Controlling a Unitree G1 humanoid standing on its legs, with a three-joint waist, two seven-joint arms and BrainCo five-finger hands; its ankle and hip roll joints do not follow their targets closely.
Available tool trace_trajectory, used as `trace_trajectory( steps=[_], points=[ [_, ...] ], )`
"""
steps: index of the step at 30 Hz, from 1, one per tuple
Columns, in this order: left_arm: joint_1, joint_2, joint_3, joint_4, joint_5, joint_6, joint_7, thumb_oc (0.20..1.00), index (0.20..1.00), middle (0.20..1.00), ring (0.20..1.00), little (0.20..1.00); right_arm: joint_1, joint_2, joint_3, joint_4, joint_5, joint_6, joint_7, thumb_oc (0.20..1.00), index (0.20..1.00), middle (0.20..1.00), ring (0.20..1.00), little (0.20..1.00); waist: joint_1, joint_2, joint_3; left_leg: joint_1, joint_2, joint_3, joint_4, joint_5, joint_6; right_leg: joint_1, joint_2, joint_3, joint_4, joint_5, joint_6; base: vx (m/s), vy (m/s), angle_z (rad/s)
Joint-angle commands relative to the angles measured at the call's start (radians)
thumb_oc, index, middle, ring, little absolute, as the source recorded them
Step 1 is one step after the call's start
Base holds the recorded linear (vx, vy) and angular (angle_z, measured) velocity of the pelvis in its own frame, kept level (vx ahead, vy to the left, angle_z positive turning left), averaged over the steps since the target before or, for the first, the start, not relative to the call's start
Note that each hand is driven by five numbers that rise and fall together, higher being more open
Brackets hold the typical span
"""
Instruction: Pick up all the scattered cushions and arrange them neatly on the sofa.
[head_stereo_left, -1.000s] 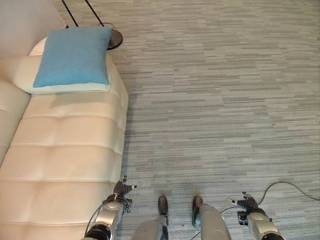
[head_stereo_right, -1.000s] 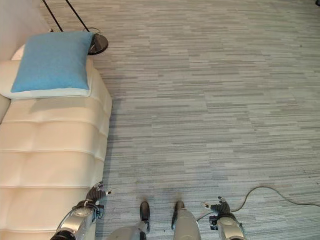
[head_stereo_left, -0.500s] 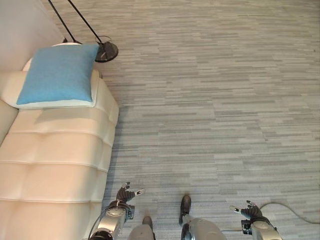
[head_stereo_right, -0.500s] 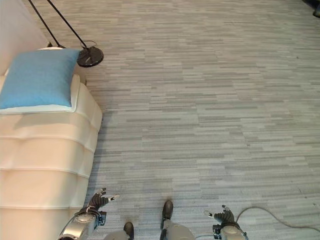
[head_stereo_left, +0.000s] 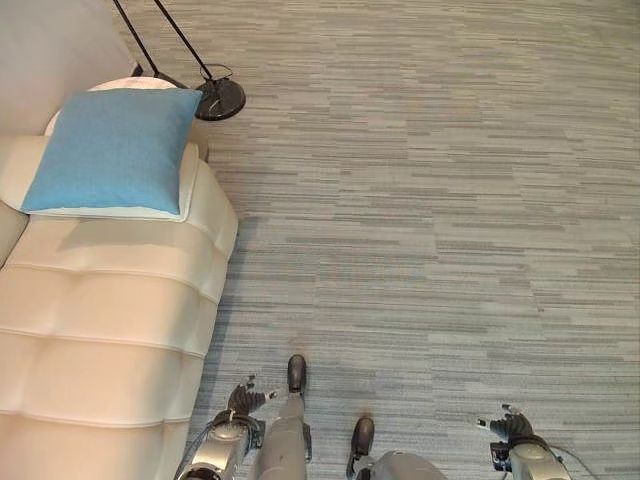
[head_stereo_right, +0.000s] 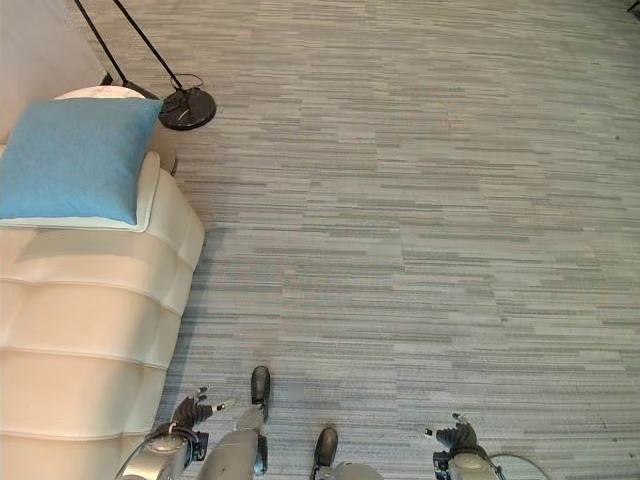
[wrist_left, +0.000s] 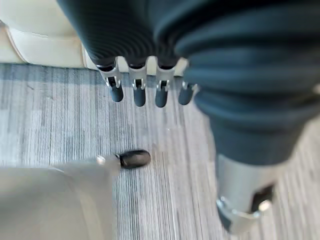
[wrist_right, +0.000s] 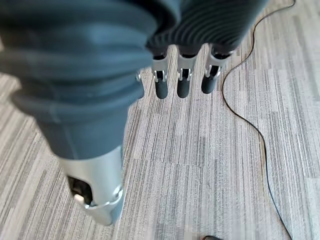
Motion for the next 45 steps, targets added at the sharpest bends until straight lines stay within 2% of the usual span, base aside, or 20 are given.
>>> trace_trajectory(
  steps=[1, 3, 6, 7, 8, 9, 12, 14, 17, 22, 24, 28, 30, 33, 34, 35, 37, 39, 42, 45],
  points=[
    [-0.017, 0.041, 0.008, -0.019, -0.005, -0.024, 0.011, 1.000, 1.000, 1.000, 1.000, 1.000, 0.008, -0.019, -0.011, -0.053, -0.008, -0.007, 0.002, 1.000, 1.000, 1.000, 1.000, 1.000, 0.010, -0.025, -0.057, 0.016, -0.053, 0.035, 0.104, -0.053, 0.032, 0.015, -0.141, 0.101, 0.112, -0.087, 0.117, 0.41, 0.274, -0.54],
    [-0.017, 0.041, 0.008, -0.019, -0.005, -0.024, 0.011, 1.000, 1.000, 1.000, 1.000, 1.000, 0.009, -0.019, -0.011, -0.054, -0.009, -0.007, 0.002, 1.000, 1.000, 1.000, 1.000, 1.000, 0.013, -0.026, -0.059, 0.013, -0.053, 0.038, 0.108, -0.056, 0.033, 0.011, -0.142, 0.103, 0.116, -0.089, 0.117, 0.25, 0.191, -0.42],
    [-0.022, 0.064, 0.010, -0.039, -0.011, -0.020, 0.011, 1.000, 1.000, 1.000, 1.000, 1.000, 0.000, -0.009, -0.012, -0.057, 0.002, -0.009, 0.007, 1.000, 1.000, 1.000, 1.000, 1.000, 0.013, -0.031, -0.037, 0.054, -0.076, 0.064, 0.111, -0.121, 0.087, -0.144, -0.192, 0.112, 0.431, 0.031, 0.137, 0.29, 0.284, -0.04],
    [-0.023, 0.064, 0.010, -0.039, -0.011, -0.020, 0.011, 1.000, 1.000, 1.000, 1.000, 1.000, 0.000, -0.009, -0.012, -0.057, 0.002, -0.008, 0.007, 1.000, 1.000, 1.000, 1.000, 1.000, 0.014, -0.033, -0.038, 0.052, -0.077, 0.066, 0.110, -0.121, 0.088, -0.150, -0.194, 0.114, 0.438, 0.029, 0.137, 0.23, 0.228, -0.18],
    [-0.022, 0.067, 0.011, -0.043, -0.011, -0.017, 0.012, 1.000, 1.000, 1.000, 1.000, 1.000, 0.001, -0.003, -0.016, -0.060, 0.009, -0.007, 0.003, 1.000, 1.000, 1.000, 1.000, 1.000, 0.008, -0.019, -0.024, 0.100, -0.091, 0.077, 0.093, -0.142, 0.106, -0.203, -0.210, 0.108, 0.549, 0.073, 0.132, 0.27, 0.241, -0.03],
    [-0.027, 0.068, 0.010, -0.048, -0.012, -0.018, 0.014, 1.000, 1.000, 1.000, 1.000, 1.000, 0.001, -0.001, -0.012, -0.063, 0.008, -0.007, 0.003, 1.000, 1.000, 1.000, 1.000, 1.000, 0.000, -0.007, -0.013, 0.125, -0.086, 0.076, 0.079, -0.144, 0.107, -0.255, -0.190, 0.118, 0.563, 0.052, 0.121, 0.37, 0.289, -0.01],
    [-0.047, 0.062, 0.012, -0.042, -0.020, -0.023, 0.015, 1.000, 1.000, 1.000, 1.000, 1.000, 0.002, 0.006, -0.016, -0.057, 0.016, -0.008, 0.002, 1.000, 1.000, 1.000, 1.000, 1.000, -0.009, 0.015, 0.024, 0.199, -0.076, 0.084, 0.054, -0.162, 0.098, -0.327, -0.153, 0.103, 0.458, -0.003, 0.107, 0.27, 0.090, 0.04],
    [-0.060, 0.058, 0.014, -0.032, -0.015, -0.023, 0.018, 1.000, 1.000, 1.000, 1.000, 1.000, 0.003, 0.010, -0.020, -0.047, 0.021, -0.007, -0.003, 1.000, 1.000, 1.000, 1.000, 1.000, -0.016, 0.015, 0.035, 0.248, -0.079, 0.083, 0.039, -0.180, 0.092, -0.338, -0.119, 0.117, 0.299, 0.022, 0.125, 0.34, -0.028, 0.06],
    [-0.075, 0.044, 0.036, 0.013, -0.013, -0.025, 0.019, 1.000, 1.000, 1.000, 1.000, 1.000, 0.012, 0.021, -0.040, -0.028, 0.029, -0.009, -0.004, 1.000, 1.000, 1.000, 1.000, 1.000, -0.025, 0.001, 0.027, 0.326, -0.090, 0.077, 0.020, -0.208, 0.073, -0.358, -0.067, 0.130, -0.005, 0.122, 0.172, 0.38, -0.105, 0.09],
    [-0.078, 0.015, 0.057, 0.091, -0.052, -0.031, 0.009, 1.000, 1.000, 1.000, 1.000, 1.000, 0.038, 0.025, -0.048, -0.005, 0.026, -0.007, 0.003, 1.000, 1.000, 1.000, 1.000, 1.000, -0.048, 0.008, -0.013, 0.395, -0.085, 0.033, 0.049, -0.249, 0.058, -0.319, -0.052, 0.161, 0.026, 0.123, 0.153, 0.44, -0.141, 0.35],
    [-0.074, -0.012, 0.074, 0.157, -0.080, -0.034, -0.002, 1.000, 1.000, 1.000, 1.000, 1.000, 0.038, 0.020, -0.040, 0.046, 0.030, -0.016, 0.016, 1.000, 1.000, 1.000, 1.000, 1.000, -0.043, 0.019, -0.051, 0.398, -0.053, 0.020, 0.205, -0.213, 0.021, -0.255, -0.034, 0.140, 0.043, 0.100, 0.115, 0.60, -0.271, 0.45],
    [-0.073, -0.017, 0.082, 0.167, -0.114, -0.033, -0.006, 1.000, 1.000, 1.000, 1.000, 1.000, 0.028, 0.001, -0.020, 0.057, 0.029, -0.024, 0.026, 1.000, 1.000, 1.000, 1.000, 1.000, -0.021, 0.011, -0.042, 0.248, -0.057, -0.004, 0.558, -0.094, -0.015, -0.144, -0.022, 0.119, 0.000, 0.058, 0.063, 0.35, -0.209, 0.37],
    [-0.076, -0.014, 0.080, 0.173, -0.118, -0.031, -0.006, 1.000, 1.000, 1.000, 1.000, 1.000, 0.022, -0.007, -0.021, 0.062, 0.032, -0.019, 0.025, 1.000, 1.000, 1.000, 1.000, 1.000, -0.017, 0.007, -0.033, 0.196, -0.045, 0.020, 0.598, -0.103, -0.007, -0.110, -0.025, 0.107, -0.003, 0.032, 0.049, 0.26, -0.128, 0.02],
    [-0.076, -0.015, 0.076, 0.167, -0.123, -0.028, -0.001, 1.000, 1.000, 1.000, 1.000, 1.000, 0.022, -0.010, -0.018, 0.053, 0.034, -0.013, 0.024, 1.000, 1.000, 1.000, 1.000, 1.000, -0.012, -0.011, -0.029, 0.120, -0.047, 0.067, 0.509, -0.172, 0.023, -0.071, -0.052, 0.086, -0.001, 0.006, 0.050, 0.32, -0.061, 0.44],
    [-0.071, -0.014, 0.073, 0.167, -0.113, -0.027, 0.002, 1.000, 1.000, 1.000, 1.000, 1.000, 0.025, -0.009, -0.015, 0.056, 0.032, -0.010, 0.024, 1.000, 1.000, 1.000, 1.000, 1.000, -0.014, -0.017, -0.038, 0.122, -0.048, 0.097, 0.342, -0.196, 0.034, -0.051, -0.066, 0.061, 0.002, -0.019, 0.058, 0.28, 0.010, 0.47],
    [-0.071, -0.014, 0.073, 0.167, -0.113, -0.027, 0.002, 1.000, 1.000, 1.000, 1.000, 1.000, 0.025, -0.009, -0.015, 0.056, 0.032, -0.010, 0.024, 1.000, 1.000, 1.000, 1.000, 1.000, -0.016, -0.018, -0.040, 0.121, -0.049, 0.096, 0.339, -0.193, 0.035, -0.052, -0.067, 0.060, 0.002, -0.018, 0.058, 0.30, 0.034, 0.53],
    [-0.065, -0.016, 0.068, 0.168, -0.102, -0.025, 0.006, 1.000, 1.000, 1.000, 1.000, 1.000, 0.035, -0.008, -0.009, 0.062, 0.024, -0.006, 0.021, 1.000, 1.000, 1.000, 1.000, 1.000, -0.018, -0.007, -0.049, 0.116, -0.034, 0.114, 0.132, -0.083, 0.014, -0.021, -0.059, 0.034, 0.001, -0.041, 0.057, 0.26, 0.048, 0.56],
    [-0.070, -0.012, 0.066, 0.174, -0.087, -0.019, 0.010, 1.000, 1.000, 1.000, 1.000, 1.000, 0.039, -0.008, -0.003, 0.066, 0.017, -0.004, 0.016, 1.000, 1.000, 1.000, 1.000, 1.000, -0.019, -0.003, -0.051, 0.107, -0.018, 0.136, 0.028, -0.036, -0.009, 0.006, -0.053, 0.022, 0.003, -0.062, 0.057, 0.30, 0.089, 0.46],
    [-0.066, -0.002, 0.075, 0.177, -0.083, -0.017, 0.016, 1.000, 1.000, 1.000, 1.000, 1.000, 0.038, -0.011, 0.005, 0.076, 0.007, 0.002, 0.017, 1.000, 1.000, 1.000, 1.000, 1.000, -0.021, -0.005, -0.060, 0.082, 0.000, 0.194, -0.015, -0.006, -0.026, 0.051, -0.061, -0.004, 0.005, -0.078, 0.064, 0.34, 0.173, 0.25],
    [-0.049, 0.002, 0.083, 0.174, -0.089, -0.018, 0.013, 1.000, 1.000, 1.000, 1.000, 1.000, 0.038, -0.004, 0.011, 0.063, -0.011, 0.004, 0.023, 1.000, 1.000, 1.000, 1.000, 1.000, -0.011, -0.010, -0.092, 0.108, -0.012, 0.194, -0.015, -0.001, -0.009, 0.080, -0.083, -0.011, 0.022, -0.095, 0.084, 0.44, 0.280, 0.14]
  ],
)
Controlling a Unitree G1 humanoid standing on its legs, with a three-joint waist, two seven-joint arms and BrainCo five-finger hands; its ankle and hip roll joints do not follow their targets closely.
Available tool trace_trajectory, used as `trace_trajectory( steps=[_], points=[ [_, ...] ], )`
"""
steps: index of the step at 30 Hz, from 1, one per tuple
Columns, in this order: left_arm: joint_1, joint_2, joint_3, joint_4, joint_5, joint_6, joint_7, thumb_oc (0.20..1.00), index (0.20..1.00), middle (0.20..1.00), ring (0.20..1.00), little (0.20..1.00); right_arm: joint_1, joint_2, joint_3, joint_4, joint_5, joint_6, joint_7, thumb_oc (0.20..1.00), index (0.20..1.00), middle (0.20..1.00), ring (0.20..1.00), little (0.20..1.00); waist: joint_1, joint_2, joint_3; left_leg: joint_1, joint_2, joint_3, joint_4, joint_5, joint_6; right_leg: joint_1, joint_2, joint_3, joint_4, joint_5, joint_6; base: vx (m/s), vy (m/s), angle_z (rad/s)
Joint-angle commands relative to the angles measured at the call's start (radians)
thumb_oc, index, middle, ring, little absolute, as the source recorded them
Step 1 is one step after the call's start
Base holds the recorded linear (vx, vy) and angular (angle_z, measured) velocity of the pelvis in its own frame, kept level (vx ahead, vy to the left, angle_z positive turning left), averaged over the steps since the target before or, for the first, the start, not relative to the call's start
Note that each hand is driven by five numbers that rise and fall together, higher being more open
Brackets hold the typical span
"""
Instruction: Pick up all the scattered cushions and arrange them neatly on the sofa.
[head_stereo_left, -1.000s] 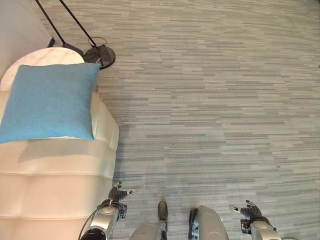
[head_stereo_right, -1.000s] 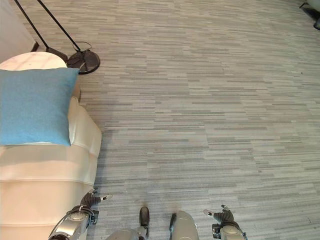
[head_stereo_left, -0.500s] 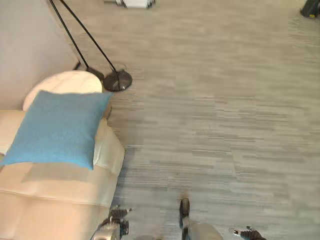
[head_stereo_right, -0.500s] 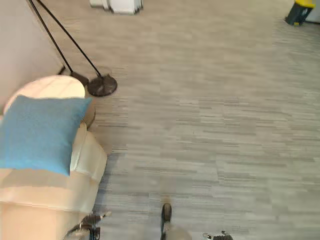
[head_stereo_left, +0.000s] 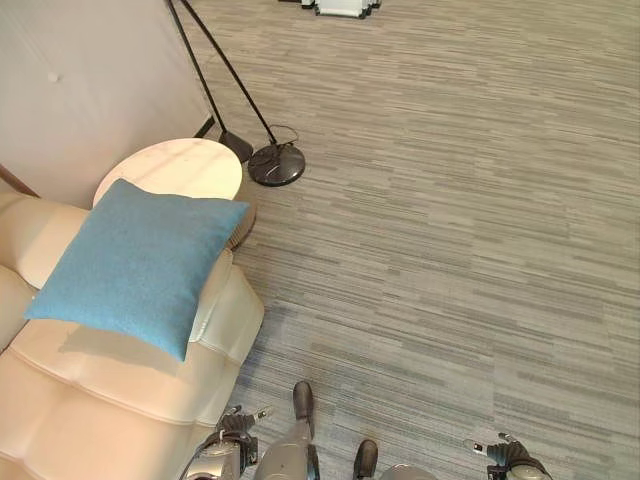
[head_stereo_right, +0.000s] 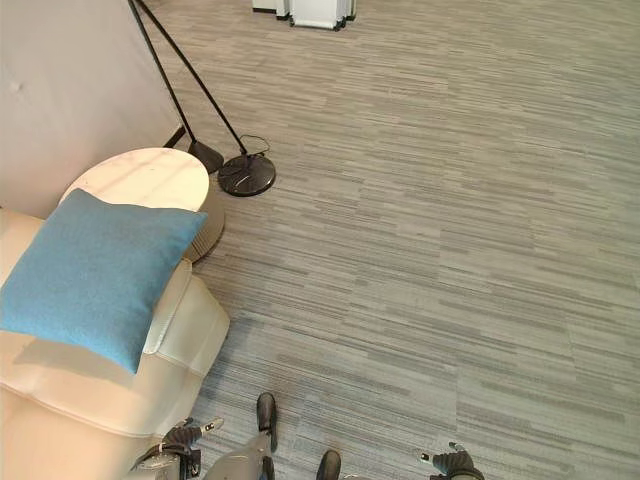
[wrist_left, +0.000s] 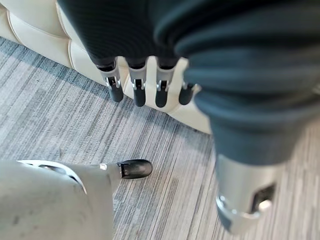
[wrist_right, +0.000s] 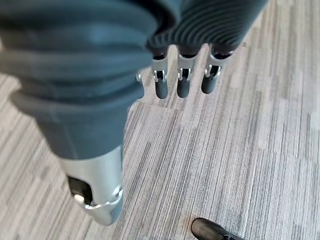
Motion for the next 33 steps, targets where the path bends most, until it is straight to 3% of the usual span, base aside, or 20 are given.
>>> trace_trajectory(
  steps=[1, 4, 5, 7, 8, 9, 10, 14, 15, 16, 18, 19, 20, 22, 25, 29, 31, 32, 33],
  points=[
    [0.003, 0.036, -0.025, -0.001, 0.001, -0.015, 0.011, 1.000, 1.000, 1.000, 1.000, 1.000, 0.016, -0.032, -0.015, -0.025, -0.023, 0.004, -0.005, 1.000, 1.000, 1.000, 1.000, 1.000, 0.008, 0.001, -0.058, 0.052, -0.027, -0.011, -0.002, -0.002, -0.015, 0.032, -0.080, 0.086, 0.048, -0.110, 0.080, 0.41, 0.296, 0.08],
    [0.010, 0.044, -0.025, 0.003, 0.013, -0.010, 0.009, 1.000, 1.000, 1.000, 1.000, 1.000, 0.014, -0.014, -0.021, -0.029, -0.020, 0.003, 0.003, 1.000, 1.000, 1.000, 1.000, 1.000, 0.017, -0.022, -0.070, 0.072, -0.060, -0.012, 0.042, -0.067, 0.028, 0.002, -0.137, 0.096, 0.201, -0.092, 0.111, 0.40, 0.366, 0.22],
    [0.011, 0.055, -0.026, -0.008, 0.019, -0.006, 0.012, 1.000, 1.000, 1.000, 1.000, 1.000, 0.008, -0.010, -0.020, -0.036, -0.020, 0.003, 0.006, 1.000, 1.000, 1.000, 1.000, 1.000, 0.022, -0.027, -0.056, 0.089, -0.075, -0.015, 0.054, -0.104, 0.057, -0.070, -0.176, 0.101, 0.358, -0.034, 0.130, 0.36, 0.452, 0.31],
    [0.015, 0.061, -0.025, -0.020, 0.016, -0.004, 0.014, 1.000, 1.000, 1.000, 1.000, 1.000, -0.001, -0.008, -0.019, -0.043, -0.023, 0.007, 0.007, 1.000, 1.000, 1.000, 1.000, 1.000, 0.025, -0.023, -0.039, 0.128, -0.098, -0.019, 0.047, -0.127, 0.085, -0.121, -0.219, 0.097, 0.508, 0.053, 0.145, 0.28, 0.358, 0.41],
    [0.014, 0.062, -0.028, -0.028, 0.013, -0.004, 0.014, 1.000, 1.000, 1.000, 1.000, 1.000, -0.002, -0.005, -0.017, -0.045, -0.023, 0.008, 0.006, 1.000, 1.000, 1.000, 1.000, 1.000, 0.022, -0.018, -0.030, 0.152, -0.105, -0.030, 0.041, -0.140, 0.093, -0.141, -0.217, 0.117, 0.555, 0.073, 0.144, 0.27, 0.255, 0.83],
    [0.009, 0.064, -0.033, -0.036, 0.009, -0.005, 0.014, 1.000, 1.000, 1.000, 1.000, 1.000, -0.004, 0.002, -0.011, -0.040, -0.019, 0.009, 0.006, 1.000, 1.000, 1.000, 1.000, 1.000, 0.017, -0.004, -0.012, 0.186, -0.096, -0.058, 0.023, -0.141, 0.095, -0.219, -0.173, 0.166, 0.580, 0.020, 0.123, 0.20, 0.161, 0.78],
    [0.008, 0.064, -0.033, -0.036, 0.009, -0.005, 0.014, 1.000, 1.000, 1.000, 1.000, 1.000, -0.004, 0.002, -0.011, -0.040, -0.019, 0.009, 0.006, 1.000, 1.000, 1.000, 1.000, 1.000, 0.017, -0.003, -0.013, 0.185, -0.095, -0.058, 0.022, -0.139, 0.095, -0.222, -0.172, 0.166, 0.581, 0.020, 0.122, 0.12, 0.090, 0.71],
    [0.000, 0.063, -0.040, -0.046, 0.007, -0.009, 0.010, 1.000, 1.000, 1.000, 1.000, 1.000, -0.005, 0.008, -0.005, -0.036, -0.008, 0.007, 0.004, 1.000, 1.000, 1.000, 1.000, 1.000, 0.013, 0.018, 0.012, 0.204, -0.081, -0.088, 0.030, -0.137, 0.091, -0.277, -0.130, 0.178, 0.462, -0.021, 0.095, 0.14, 0.010, 0.75],
    [-0.009, 0.064, -0.052, -0.049, 0.017, -0.012, 0.003, 1.000, 1.000, 1.000, 1.000, 1.000, -0.010, 0.013, 0.005, -0.030, -0.001, 0.005, 0.005, 1.000, 1.000, 1.000, 1.000, 1.000, 0.007, 0.013, 0.032, 0.237, -0.089, -0.134, 0.039, -0.149, 0.085, -0.292, -0.060, 0.298, 0.231, 0.018, 0.112, 0.19, -0.051, 0.68],
    [-0.009, 0.064, -0.052, -0.049, 0.017, -0.012, 0.003, 1.000, 1.000, 1.000, 1.000, 1.000, -0.010, 0.013, 0.005, -0.030, -0.001, 0.005, 0.005, 1.000, 1.000, 1.000, 1.000, 1.000, 0.007, 0.013, 0.031, 0.235, -0.089, -0.133, 0.039, -0.149, 0.085, -0.292, -0.060, 0.298, 0.228, 0.020, 0.112, 0.26, -0.078, 0.58],
    [-0.019, 0.068, -0.054, -0.053, 0.022, -0.015, 0.001, 1.000, 1.000, 1.000, 1.000, 1.000, -0.012, 0.014, 0.011, -0.028, 0.000, 0.004, 0.009, 1.000, 1.000, 1.000, 1.000, 1.000, 0.003, 0.005, 0.039, 0.251, -0.097, -0.177, 0.034, -0.149, 0.081, -0.326, -0.025, 0.398, 0.120, 0.068, 0.128, 0.14, -0.064, 0.38],
    [-0.019, 0.068, -0.054, -0.053, 0.022, -0.015, 0.001, 1.000, 1.000, 1.000, 1.000, 1.000, -0.012, 0.014, 0.010, -0.028, 0.000, 0.004, 0.009, 1.000, 1.000, 1.000, 1.000, 1.000, 0.003, 0.005, 0.038, 0.249, -0.098, -0.176, 0.034, -0.149, 0.081, -0.327, -0.026, 0.398, 0.118, 0.070, 0.128, 0.21, -0.118, 0.72],
    [-0.021, 0.070, -0.061, -0.056, 0.026, -0.017, -0.007, 1.000, 1.000, 1.000, 1.000, 1.000, -0.007, 0.013, 0.010, -0.034, 0.000, 0.004, 0.011, 1.000, 1.000, 1.000, 1.000, 1.000, -0.006, -0.003, 0.037, 0.260, -0.106, -0.227, 0.032, -0.149, 0.073, -0.344, -0.007, 0.455, 0.071, 0.097, 0.138, 0.23, -0.144, 0.74],
    [-0.020, 0.069, -0.068, -0.047, 0.028, -0.022, -0.011, 1.000, 1.000, 1.000, 1.000, 1.000, 0.000, 0.010, 0.013, -0.040, -0.003, 0.002, 0.014, 1.000, 1.000, 1.000, 1.000, 1.000, -0.016, -0.012, 0.033, 0.271, -0.114, -0.279, 0.041, -0.159, 0.066, -0.345, 0.007, 0.477, 0.075, 0.110, 0.137, 0.29, -0.189, 0.86],
    [-0.013, 0.056, -0.079, -0.014, 0.042, -0.019, -0.014, 1.000, 1.000, 1.000, 1.000, 1.000, 0.005, 0.009, 0.028, -0.021, -0.006, -0.005, 0.021, 1.000, 1.000, 1.000, 1.000, 1.000, -0.021, -0.019, 0.000, 0.286, -0.103, -0.320, 0.051, -0.180, 0.056, -0.298, 0.010, 0.483, 0.072, 0.099, 0.110, 0.28, -0.210, 1.12],
    [-0.012, 0.040, -0.075, 0.019, 0.019, -0.016, -0.018, 1.000, 1.000, 1.000, 1.000, 1.000, -0.002, 0.000, 0.041, -0.017, -0.003, -0.015, 0.025, 1.000, 1.000, 1.000, 1.000, 1.000, -0.022, -0.025, -0.025, 0.265, -0.075, -0.352, 0.119, -0.202, 0.027, -0.251, 0.011, 0.420, 0.062, 0.061, 0.080, 0.24, -0.266, 0.70],
    [-0.012, 0.032, -0.070, 0.019, -0.003, -0.017, -0.019, 1.000, 1.000, 1.000, 1.000, 1.000, -0.010, -0.014, 0.044, -0.028, 0.005, -0.022, 0.025, 1.000, 1.000, 1.000, 1.000, 1.000, -0.016, -0.028, -0.014, 0.213, -0.072, -0.324, 0.249, -0.202, 0.011, -0.202, 0.001, 0.358, 0.057, 0.031, 0.060, 0.17, -0.219, 0.94],
    [-0.012, 0.032, -0.069, 0.019, -0.003, -0.017, -0.019, 1.000, 1.000, 1.000, 1.000, 1.000, -0.011, -0.014, 0.044, -0.028, 0.005, -0.022, 0.025, 1.000, 1.000, 1.000, 1.000, 1.000, -0.017, -0.028, -0.014, 0.210, -0.073, -0.326, 0.254, -0.204, 0.011, -0.201, 0.001, 0.356, 0.057, 0.031, 0.060, 0.10, -0.187, 0.96],
    [-0.014, 0.030, -0.072, 0.015, -0.009, -0.017, -0.026, 1.000, 1.000, 1.000, 1.000, 1.000, -0.009, -0.025, 0.046, -0.042, 0.001, -0.023, 0.027, 1.000, 1.000, 1.000, 1.000, 1.000, -0.014, -0.030, 0.009, 0.144, -0.075, -0.255, 0.362, -0.193, 0.009, -0.174, -0.012, 0.310, 0.057, 0.015, 0.050, 0.02, -0.077, 0.83]
  ],
)
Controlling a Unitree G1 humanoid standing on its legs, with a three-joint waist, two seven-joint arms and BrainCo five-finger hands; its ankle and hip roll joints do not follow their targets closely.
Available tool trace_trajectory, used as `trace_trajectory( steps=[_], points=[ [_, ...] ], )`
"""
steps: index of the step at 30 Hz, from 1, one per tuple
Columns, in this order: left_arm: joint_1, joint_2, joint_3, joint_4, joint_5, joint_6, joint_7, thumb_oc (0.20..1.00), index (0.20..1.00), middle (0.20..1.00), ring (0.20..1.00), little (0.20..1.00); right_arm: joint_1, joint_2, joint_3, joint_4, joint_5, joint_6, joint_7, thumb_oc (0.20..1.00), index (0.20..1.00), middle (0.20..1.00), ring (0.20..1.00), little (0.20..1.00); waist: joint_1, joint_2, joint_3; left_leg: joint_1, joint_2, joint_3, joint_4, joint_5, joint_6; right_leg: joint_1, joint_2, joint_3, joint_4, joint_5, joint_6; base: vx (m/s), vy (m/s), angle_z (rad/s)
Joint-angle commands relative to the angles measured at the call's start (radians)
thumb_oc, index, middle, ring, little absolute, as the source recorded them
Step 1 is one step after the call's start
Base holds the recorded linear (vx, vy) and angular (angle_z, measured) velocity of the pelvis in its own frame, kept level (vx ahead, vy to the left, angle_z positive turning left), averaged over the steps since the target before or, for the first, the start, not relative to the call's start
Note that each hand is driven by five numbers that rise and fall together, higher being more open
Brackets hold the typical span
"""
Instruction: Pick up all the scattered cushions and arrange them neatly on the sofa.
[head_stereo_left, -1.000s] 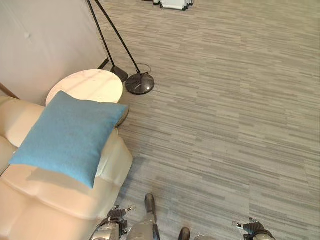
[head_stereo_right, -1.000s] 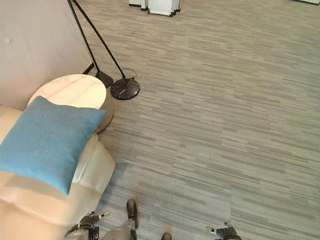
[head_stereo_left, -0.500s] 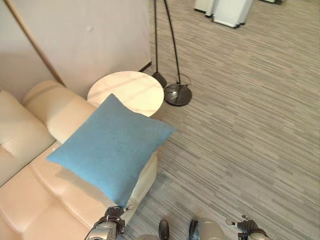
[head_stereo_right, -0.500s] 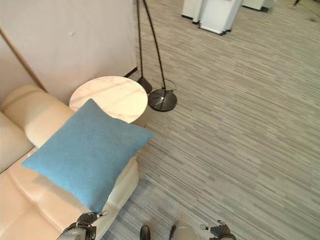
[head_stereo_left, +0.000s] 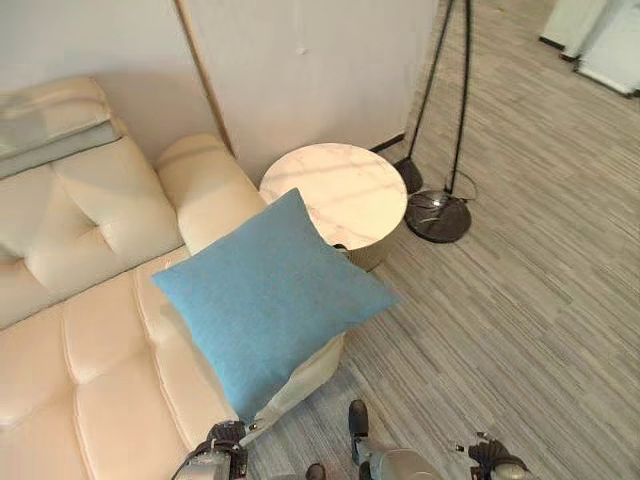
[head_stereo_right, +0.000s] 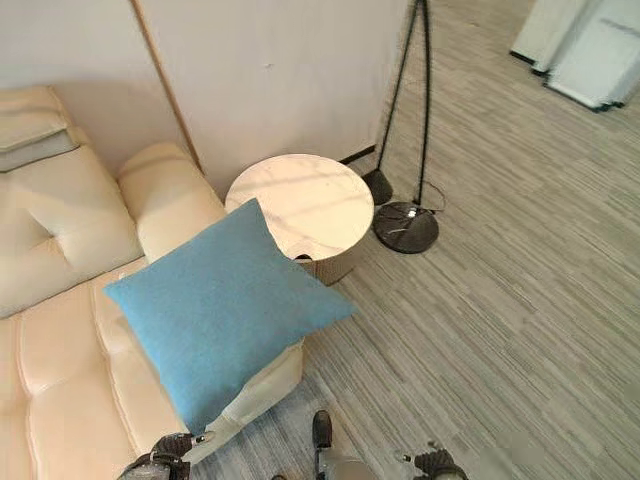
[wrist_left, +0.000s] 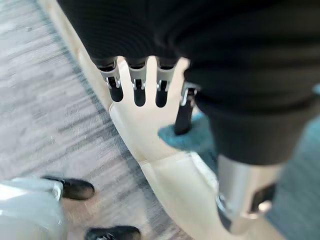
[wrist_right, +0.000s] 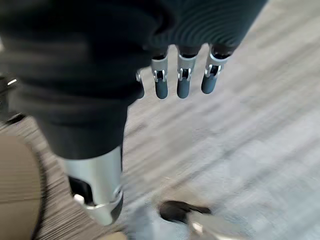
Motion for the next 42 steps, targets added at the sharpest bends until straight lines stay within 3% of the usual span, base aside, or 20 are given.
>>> trace_trajectory(
  steps=[1, 4, 7, 9, 10, 11, 14, 17, 20, 21, 22, 24, 27, 29, 39, 42],
  points=[
    [-0.033, -0.012, -0.002, 0.003, -0.013, -0.017, -0.017, 1.000, 1.000, 1.000, 1.000, 1.000, 0.020, -0.058, 0.004, -0.016, 0.007, -0.023, -0.006, 1.000, 1.000, 1.000, 1.000, 1.000, -0.024, 0.013, 0.001, -0.106, 0.063, 0.108, 0.068, 0.043, 0.004, 0.041, -0.033, 0.004, 0.057, -0.200, 0.123, 0.01, -0.107, 0.93],
    [-0.042, -0.005, -0.008, -0.013, -0.010, -0.016, -0.020, 1.000, 1.000, 1.000, 1.000, 1.000, 0.023, -0.066, 0.005, 0.001, -0.001, -0.015, -0.008, 1.000, 1.000, 1.000, 1.000, 1.000, -0.028, 0.015, 0.022, -0.158, 0.102, 0.240, 0.040, 0.033, 0.023, 0.060, -0.053, -0.072, 0.064, -0.236, 0.112, 0.03, -0.064, 0.89],
    [-0.045, 0.003, -0.006, -0.013, -0.005, -0.014, -0.017, 1.000, 1.000, 1.000, 1.000, 1.000, 0.027, -0.064, 0.002, 0.004, -0.005, -0.010, -0.017, 1.000, 1.000, 1.000, 1.000, 1.000, -0.034, 0.030, 0.010, -0.168, 0.134, 0.280, -0.176, 0.160, -0.008, 0.084, -0.054, -0.147, 0.039, -0.250, 0.112, 0.11, 0.001, 0.85],
    [-0.046, 0.002, -0.004, -0.008, -0.002, -0.012, -0.015, 1.000, 1.000, 1.000, 1.000, 1.000, 0.027, -0.064, 0.002, 0.002, -0.003, -0.011, -0.020, 1.000, 1.000, 1.000, 1.000, 1.000, -0.036, 0.032, 0.010, -0.175, 0.141, 0.298, -0.217, 0.177, -0.022, 0.098, -0.055, -0.156, 0.038, -0.264, 0.114, 0.15, 0.069, 0.82],
    [-0.048, 0.006, 0.000, 0.000, 0.002, -0.011, -0.010, 1.000, 1.000, 1.000, 1.000, 1.000, 0.029, -0.060, 0.000, 0.003, -0.002, -0.010, -0.022, 1.000, 1.000, 1.000, 1.000, 1.000, -0.036, 0.035, 0.012, -0.178, 0.150, 0.329, -0.285, 0.217, -0.038, 0.114, -0.054, -0.175, 0.035, -0.276, 0.109, 0.25, 0.147, 0.25],
    [-0.044, 0.007, 0.003, 0.001, 0.003, -0.012, -0.008, 1.000, 1.000, 1.000, 1.000, 1.000, 0.030, -0.059, 0.000, 0.006, -0.005, -0.009, -0.021, 1.000, 1.000, 1.000, 1.000, 1.000, -0.031, 0.034, 0.009, -0.179, 0.148, 0.317, -0.289, 0.231, -0.044, 0.125, -0.054, -0.178, 0.037, -0.283, 0.110, 0.36, 0.250, 0.16],
    [-0.023, 0.008, 0.019, 0.034, -0.002, -0.010, -0.010, 1.000, 1.000, 1.000, 1.000, 1.000, 0.034, -0.049, 0.008, 0.014, -0.032, 0.000, -0.012, 1.000, 1.000, 1.000, 1.000, 1.000, -0.023, 0.031, -0.025, -0.135, 0.127, 0.289, -0.302, 0.217, -0.021, 0.168, -0.075, -0.173, 0.068, -0.313, 0.121, 0.34, 0.286, 0.02],
    [-0.017, 0.019, 0.039, 0.057, -0.011, -0.008, -0.005, 1.000, 1.000, 1.000, 1.000, 1.000, 0.030, -0.028, 0.003, 0.003, -0.025, -0.005, -0.007, 1.000, 1.000, 1.000, 1.000, 1.000, -0.016, 0.014, -0.026, -0.104, 0.096, 0.292, -0.269, 0.162, 0.025, 0.113, -0.119, -0.140, 0.281, -0.333, 0.153, 0.28, 0.352, -0.12],
    [-0.025, 0.033, 0.054, 0.083, -0.021, -0.008, 0.009, 1.000, 1.000, 1.000, 1.000, 1.000, 0.011, -0.011, 0.006, 0.000, -0.021, -0.004, -0.007, 1.000, 1.000, 1.000, 1.000, 1.000, -0.023, 0.024, -0.003, -0.067, 0.086, 0.302, -0.292, 0.157, 0.059, -0.018, -0.140, -0.089, 0.501, -0.273, 0.177, 0.10, 0.270, -0.09],
    [-0.031, 0.037, 0.050, 0.085, -0.013, -0.010, 0.008, 1.000, 1.000, 1.000, 1.000, 1.000, 0.011, -0.003, 0.004, 0.015, -0.013, -0.003, -0.007, 1.000, 1.000, 1.000, 1.000, 1.000, -0.029, 0.032, 0.000, -0.053, 0.084, 0.290, -0.302, 0.152, 0.060, -0.030, -0.121, -0.035, 0.473, -0.282, 0.173, 0.15, 0.110, 0.23],
    [-0.033, 0.038, 0.050, 0.082, -0.013, -0.012, 0.007, 1.000, 1.000, 1.000, 1.000, 1.000, 0.011, -0.003, 0.001, 0.027, -0.011, 0.000, -0.008, 1.000, 1.000, 1.000, 1.000, 1.000, -0.027, 0.039, -0.004, -0.056, 0.088, 0.287, -0.302, 0.149, 0.057, -0.033, -0.119, -0.025, 0.420, -0.283, 0.171, 0.16, 0.062, 0.33],
    [-0.038, 0.041, 0.052, 0.089, -0.010, -0.013, 0.004, 1.000, 1.000, 1.000, 1.000, 1.000, 0.010, -0.001, -0.004, 0.040, -0.008, 0.003, -0.009, 1.000, 1.000, 1.000, 1.000, 1.000, -0.025, 0.046, -0.005, -0.052, 0.097, 0.284, -0.302, 0.145, 0.051, -0.030, -0.122, -0.003, 0.281, -0.248, 0.175, 0.10, -0.026, 0.29],
    [-0.045, 0.049, 0.059, 0.113, -0.006, -0.014, 0.008, 1.000, 1.000, 1.000, 1.000, 1.000, 0.024, -0.001, -0.022, 0.120, -0.002, 0.020, -0.014, 1.000, 1.000, 1.000, 1.000, 1.000, -0.037, 0.036, -0.010, -0.038, 0.096, 0.264, -0.302, 0.144, 0.043, -0.020, -0.108, 0.098, 0.095, -0.191, 0.198, 0.12, -0.127, 0.18],
    [-0.040, 0.043, 0.074, 0.131, -0.023, -0.019, 0.002, 1.000, 1.000, 1.000, 1.000, 1.000, 0.024, -0.015, -0.034, 0.161, -0.002, 0.022, -0.011, 1.000, 1.000, 1.000, 1.000, 1.000, -0.035, 0.020, -0.034, -0.039, 0.104, 0.266, -0.302, 0.146, 0.028, 0.026, -0.106, 0.074, 0.002, -0.151, 0.191, 0.18, -0.269, 0.39],
    [-0.038, 0.075, 0.150, 0.173, -0.091, -0.023, -0.031, 1.000, 1.000, 1.000, 1.000, 1.000, 0.046, -0.168, -0.150, 0.299, 0.019, 0.042, 0.014, 1.000, 1.000, 1.000, 1.000, 1.000, -0.047, 0.019, -0.053, -0.042, 0.138, 0.237, -0.302, 0.154, -0.011, 0.068, -0.083, 0.013, -0.004, -0.198, 0.170, 0.07, -0.160, 0.03],
    [-0.045, 0.113, 0.194, 0.170, -0.158, -0.024, -0.059, 1.000, 1.000, 1.000, 1.000, 1.000, 0.027, -0.326, -0.177, 0.318, -0.037, 0.056, 0.052, 1.000, 1.000, 1.000, 1.000, 1.000, -0.051, 0.016, -0.061, -0.038, 0.146, 0.234, -0.302, 0.156, -0.022, 0.079, -0.076, 0.004, -0.004, -0.209, 0.165, 0.04, -0.108, -0.04]
  ],
)
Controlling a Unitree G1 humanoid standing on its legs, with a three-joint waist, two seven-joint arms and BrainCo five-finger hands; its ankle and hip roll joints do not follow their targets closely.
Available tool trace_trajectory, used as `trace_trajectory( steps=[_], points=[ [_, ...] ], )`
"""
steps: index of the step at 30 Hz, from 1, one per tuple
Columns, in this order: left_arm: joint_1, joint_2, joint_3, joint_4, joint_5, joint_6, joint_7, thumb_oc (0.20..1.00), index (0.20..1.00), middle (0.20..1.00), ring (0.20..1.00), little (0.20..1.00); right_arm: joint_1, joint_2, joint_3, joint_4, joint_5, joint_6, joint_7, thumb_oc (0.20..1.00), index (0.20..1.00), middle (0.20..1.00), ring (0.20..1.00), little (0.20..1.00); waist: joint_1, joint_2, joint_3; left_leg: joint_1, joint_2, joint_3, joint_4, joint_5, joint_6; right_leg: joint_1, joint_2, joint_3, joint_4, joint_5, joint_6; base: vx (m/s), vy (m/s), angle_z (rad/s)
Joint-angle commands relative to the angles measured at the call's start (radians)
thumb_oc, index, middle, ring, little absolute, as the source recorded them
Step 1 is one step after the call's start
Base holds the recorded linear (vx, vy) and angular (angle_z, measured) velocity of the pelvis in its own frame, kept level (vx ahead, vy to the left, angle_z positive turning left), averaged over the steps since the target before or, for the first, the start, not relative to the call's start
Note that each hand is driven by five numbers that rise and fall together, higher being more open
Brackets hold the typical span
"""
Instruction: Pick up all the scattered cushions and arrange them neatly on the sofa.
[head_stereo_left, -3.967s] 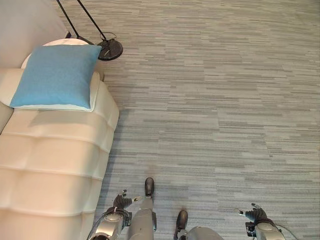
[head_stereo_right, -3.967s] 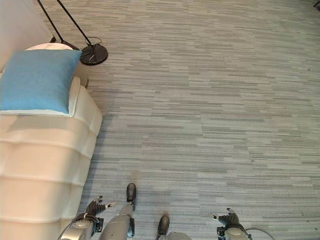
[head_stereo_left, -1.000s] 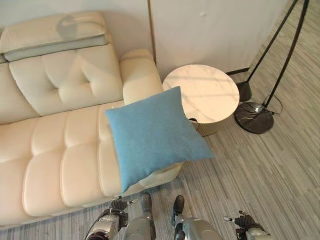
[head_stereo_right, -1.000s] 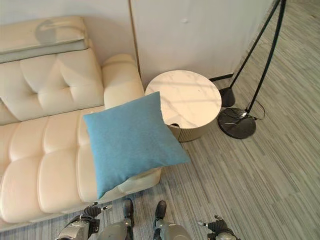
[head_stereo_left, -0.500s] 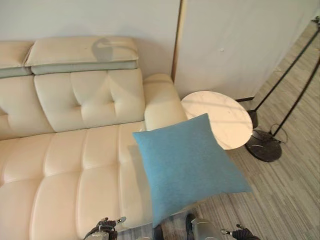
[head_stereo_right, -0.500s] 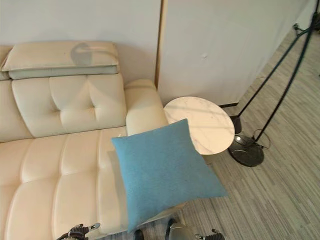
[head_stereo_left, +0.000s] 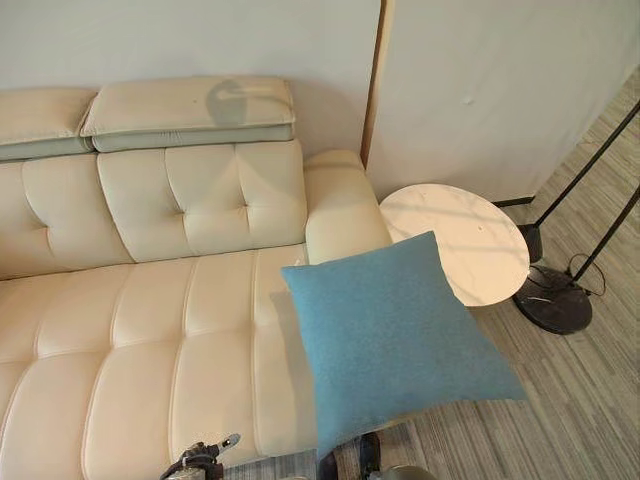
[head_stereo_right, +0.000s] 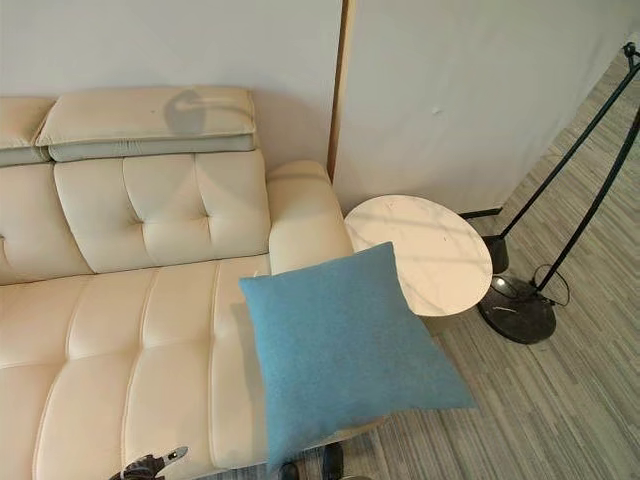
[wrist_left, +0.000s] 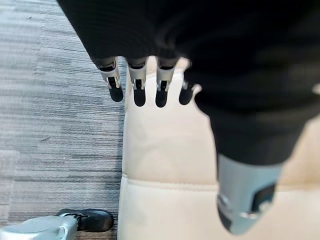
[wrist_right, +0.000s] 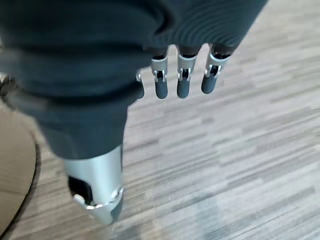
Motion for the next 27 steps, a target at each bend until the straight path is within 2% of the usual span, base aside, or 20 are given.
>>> trace_trajectory(
  steps=[1, 3, 6, 8, 9, 12, 13, 14, 16, 17, 19, 20, 21, 24, 27],
  points=[
    [-0.047, 0.058, 0.043, 0.022, -0.069, -0.017, -0.018, 1.000, 1.000, 1.000, 1.000, 1.000, -0.027, -0.135, -0.011, 0.038, -0.042, 0.014, 0.011, 1.000, 1.000, 1.000, 1.000, 1.000, -0.021, -0.035, 0.011, -0.015, 0.154, -0.007, -0.004, 0.026, -0.112, 0.061, -0.057, 0.017, -0.005, -0.151, 0.083, 0.02, -0.058, 0.01],
    [-0.059, 0.068, 0.050, 0.018, -0.082, -0.016, -0.023, 1.000, 1.000, 1.000, 1.000, 1.000, -0.043, -0.206, -0.023, 0.018, -0.051, 0.013, 0.021, 1.000, 1.000, 1.000, 1.000, 1.000, -0.023, -0.035, 0.008, -0.015, 0.156, -0.005, -0.004, 0.026, -0.115, 0.061, -0.055, 0.015, -0.005, -0.152, 0.085, 0.00, 0.000, 0.00],
    [-0.094, 0.075, 0.023, -0.061, -0.066, -0.034, -0.007, 1.000, 1.000, 1.000, 1.000, 1.000, -0.113, -0.296, -0.034, -0.132, -0.012, -0.022, 0.011, 1.000, 1.000, 1.000, 1.000, 1.000, -0.029, -0.032, 0.006, -0.009, 0.159, 0.012, -0.004, 0.021, -0.117, 0.062, -0.053, 0.023, -0.005, -0.149, 0.088, 0.01, 0.004, 0.07],
    [-0.106, 0.074, 0.013, -0.091, -0.070, -0.035, -0.002, 1.000, 1.000, 1.000, 1.000, 1.000, -0.136, -0.310, -0.024, -0.171, -0.012, -0.022, 0.007, 1.000, 1.000, 1.000, 1.000, 1.000, -0.030, -0.030, 0.006, -0.006, 0.160, 0.015, -0.004, 0.020, -0.117, 0.064, -0.053, 0.024, -0.005, -0.150, 0.088, 0.01, 0.018, -0.08],
    [-0.132, 0.076, -0.001, -0.124, -0.090, -0.041, 0.007, 1.000, 1.000, 1.000, 1.000, 1.000, -0.189, -0.342, 0.016, -0.257, -0.031, -0.025, 0.006, 1.000, 1.000, 1.000, 1.000, 1.000, -0.030, -0.031, 0.004, -0.006, 0.161, 0.019, -0.004, 0.019, -0.119, 0.062, -0.053, 0.026, -0.005, -0.148, 0.088, 0.00, 0.018, -0.09],
    [-0.167, 0.070, -0.013, -0.155, -0.122, -0.049, 0.019, 1.000, 1.000, 1.000, 1.000, 1.000, -0.244, -0.342, 0.054, -0.340, -0.030, -0.027, 0.002, 1.000, 1.000, 1.000, 1.000, 1.000, -0.030, -0.031, 0.003, -0.006, 0.164, 0.025, -0.004, 0.016, -0.120, 0.059, -0.053, 0.026, -0.005, -0.147, 0.088, 0.00, 0.016, -0.07],
    [-0.203, 0.052, -0.030, -0.178, -0.160, -0.053, 0.034, 1.000, 1.000, 1.000, 1.000, 1.000, -0.301, -0.319, 0.089, -0.413, -0.019, -0.026, -0.010, 1.000, 1.000, 1.000, 1.000, 1.000, -0.031, -0.032, 0.002, -0.006, 0.167, 0.029, -0.004, 0.014, -0.120, 0.057, -0.053, 0.030, -0.005, -0.144, 0.088, 0.00, 0.000, 0.00],
    [-0.204, 0.052, -0.029, -0.178, -0.160, -0.053, 0.034, 1.000, 1.000, 1.000, 1.000, 1.000, -0.302, -0.319, 0.090, -0.414, -0.019, -0.026, -0.011, 1.000, 1.000, 1.000, 1.000, 1.000, -0.032, -0.032, 0.003, -0.006, 0.167, 0.029, -0.004, 0.014, -0.120, 0.057, -0.053, 0.030, -0.005, -0.144, 0.088, 0.00, 0.000, 0.00],
    [-0.247, 0.019, -0.059, -0.184, -0.196, -0.054, 0.050, 1.000, 1.000, 1.000, 1.000, 1.000, -0.377, -0.248, 0.137, -0.480, 0.009, -0.026, -0.034, 1.000, 1.000, 1.000, 1.000, 1.000, -0.034, -0.034, 0.003, -0.007, 0.169, 0.039, -0.004, 0.012, -0.120, 0.052, -0.053, 0.034, -0.005, -0.140, 0.090, 0.00, 0.012, -0.02],
    [-0.248, 0.019, -0.058, -0.183, -0.196, -0.054, 0.050, 1.000, 1.000, 1.000, 1.000, 1.000, -0.378, -0.247, 0.138, -0.480, 0.009, -0.025, -0.034, 1.000, 1.000, 1.000, 1.000, 1.000, -0.034, -0.034, 0.003, -0.007, 0.169, 0.039, -0.004, 0.012, -0.120, 0.052, -0.053, 0.034, -0.005, -0.140, 0.090, 0.01, 0.024, -0.07],
    [-0.273, -0.021, -0.092, -0.181, -0.215, -0.048, 0.058, 1.000, 1.000, 1.000, 1.000, 1.000, -0.424, -0.180, 0.171, -0.517, 0.035, -0.021, -0.049, 1.000, 1.000, 1.000, 1.000, 1.000, -0.037, -0.036, 0.005, -0.008, 0.170, 0.041, -0.004, 0.011, -0.118, 0.050, -0.054, 0.037, -0.005, -0.138, 0.088, 0.01, 0.015, -0.07],
    [-0.284, -0.056, -0.115, -0.181, -0.236, -0.042, 0.066, 1.000, 1.000, 1.000, 1.000, 1.000, -0.450, -0.119, 0.191, -0.536, 0.064, -0.021, -0.070, 1.000, 1.000, 1.000, 1.000, 1.000, -0.038, -0.038, 0.005, -0.010, 0.172, 0.043, -0.004, 0.008, -0.117, 0.046, -0.054, 0.040, -0.005, -0.136, 0.087, 0.00, 0.000, 0.00],
    [-0.284, -0.056, -0.115, -0.182, -0.236, -0.042, 0.067, 1.000, 1.000, 1.000, 1.000, 1.000, -0.450, -0.118, 0.191, -0.536, 0.064, -0.020, -0.070, 1.000, 1.000, 1.000, 1.000, 1.000, -0.039, -0.038, 0.005, -0.010, 0.172, 0.044, -0.004, 0.008, -0.117, 0.046, -0.054, 0.041, -0.005, -0.136, 0.087, 0.00, 0.013, -0.03],
    [-0.288, -0.124, -0.174, -0.184, -0.241, -0.023, 0.080, 1.000, 1.000, 1.000, 1.000, 1.000, -0.463, -0.001, 0.250, -0.622, 0.064, -0.010, -0.092, 1.000, 1.000, 1.000, 1.000, 1.000, -0.039, -0.045, 0.015, -0.016, 0.174, 0.049, -0.004, 0.011, -0.114, 0.036, -0.053, 0.047, -0.005, -0.131, 0.084, 0.00, 0.010, -0.11],
    [-0.281, -0.147, -0.208, -0.195, -0.223, -0.013, 0.075, 1.000, 1.000, 1.000, 1.000, 1.000, -0.451, 0.046, 0.280, -0.672, 0.066, -0.006, -0.090, 1.000, 1.000, 1.000, 1.000, 1.000, -0.039, -0.050, 0.019, -0.019, 0.175, 0.048, -0.004, 0.012, -0.112, 0.033, -0.052, 0.050, -0.005, -0.130, 0.082, 0.00, 0.002, -0.02]
  ],
)
